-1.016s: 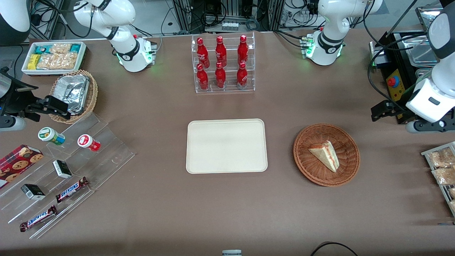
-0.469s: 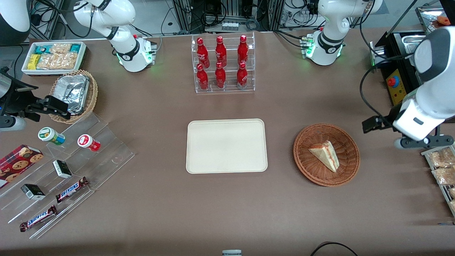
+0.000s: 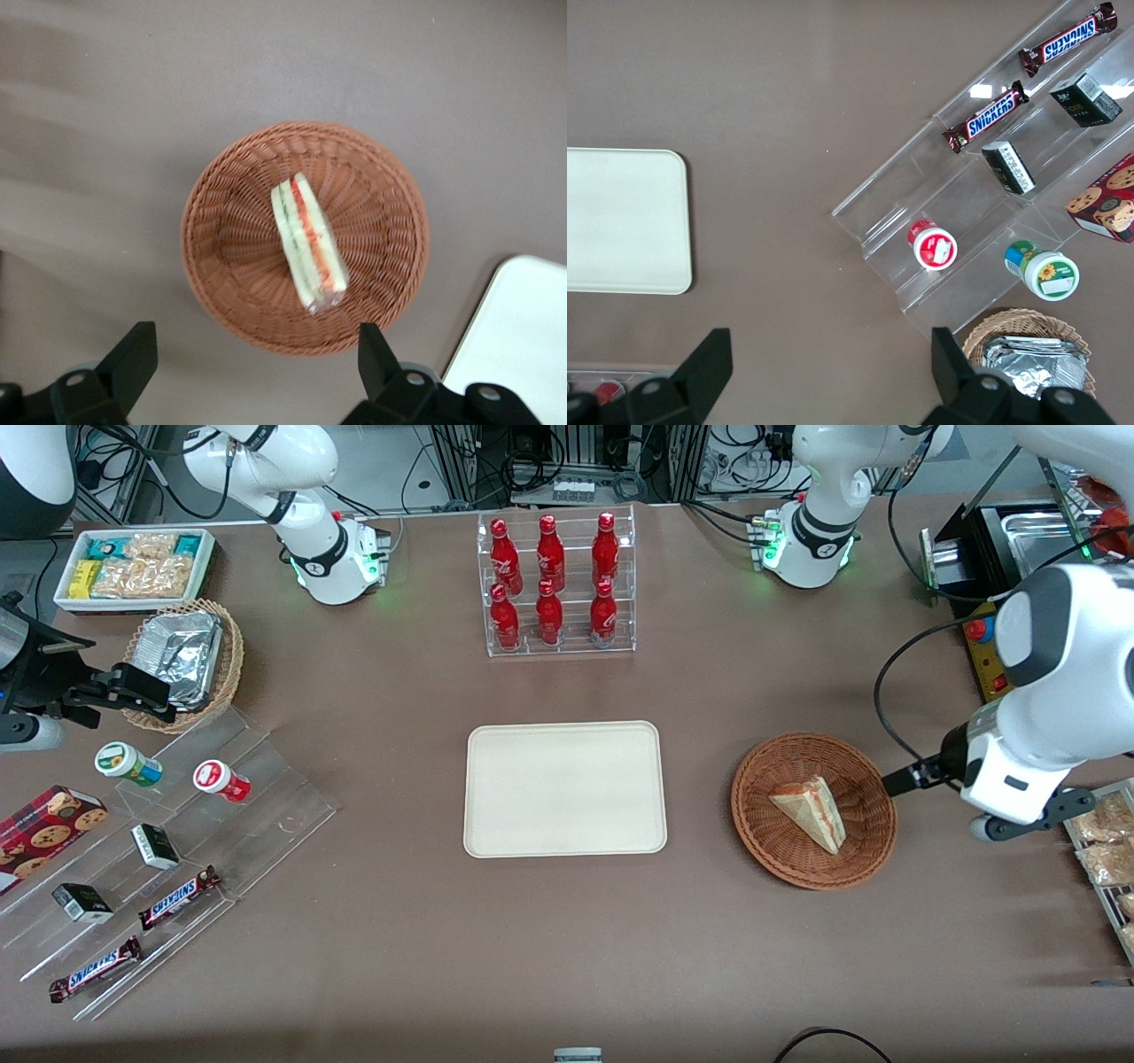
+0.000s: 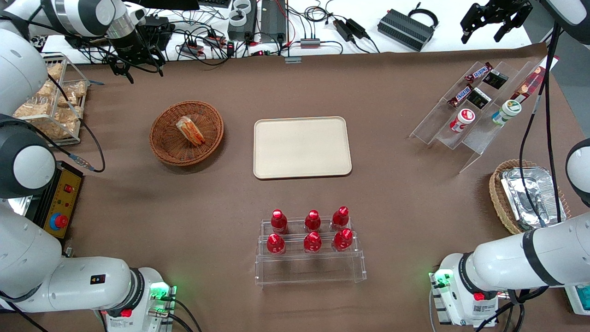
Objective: Place sandwich from basket to tray
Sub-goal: 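Move the left gripper over the wrapped sandwich in the wicker basket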
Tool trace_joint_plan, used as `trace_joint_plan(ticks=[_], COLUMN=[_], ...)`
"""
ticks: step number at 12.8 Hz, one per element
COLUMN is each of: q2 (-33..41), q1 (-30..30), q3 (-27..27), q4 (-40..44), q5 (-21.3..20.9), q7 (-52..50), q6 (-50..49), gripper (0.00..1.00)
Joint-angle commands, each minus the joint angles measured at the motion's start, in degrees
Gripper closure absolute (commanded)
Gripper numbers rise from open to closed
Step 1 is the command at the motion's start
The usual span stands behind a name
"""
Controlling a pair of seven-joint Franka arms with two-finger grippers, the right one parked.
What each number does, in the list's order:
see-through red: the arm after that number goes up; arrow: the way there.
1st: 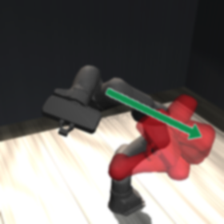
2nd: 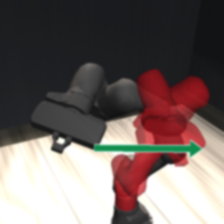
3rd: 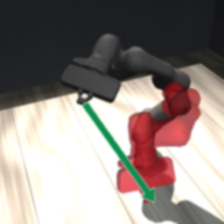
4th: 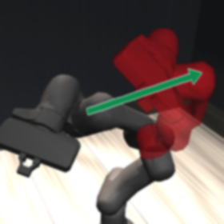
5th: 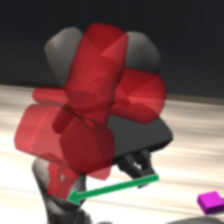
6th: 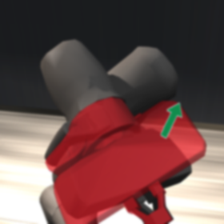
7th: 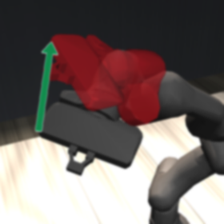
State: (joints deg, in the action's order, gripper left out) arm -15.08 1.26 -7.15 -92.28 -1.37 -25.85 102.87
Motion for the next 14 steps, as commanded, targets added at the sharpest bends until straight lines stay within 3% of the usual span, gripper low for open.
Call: trace_joint_plan(ticks=[1, 7, 11, 14], q2=[0.6, 1.9, 5.0, 4.1], q1=[-0.6, -5.5, -5.4, -5.6], q3=[0.2, 0.2, 0.4, 0.4], q4=[-3.2, -14.8, -22.0, -23.1], q5=[0.8, 0.6, -1.2, -2.1], q7=[-5.7, -20.5, -21.7, -26.1], q6=[4.5, 17.5, 20.4, 23.7], gripper=[0.00, 0.00, 0.00, 0.00])
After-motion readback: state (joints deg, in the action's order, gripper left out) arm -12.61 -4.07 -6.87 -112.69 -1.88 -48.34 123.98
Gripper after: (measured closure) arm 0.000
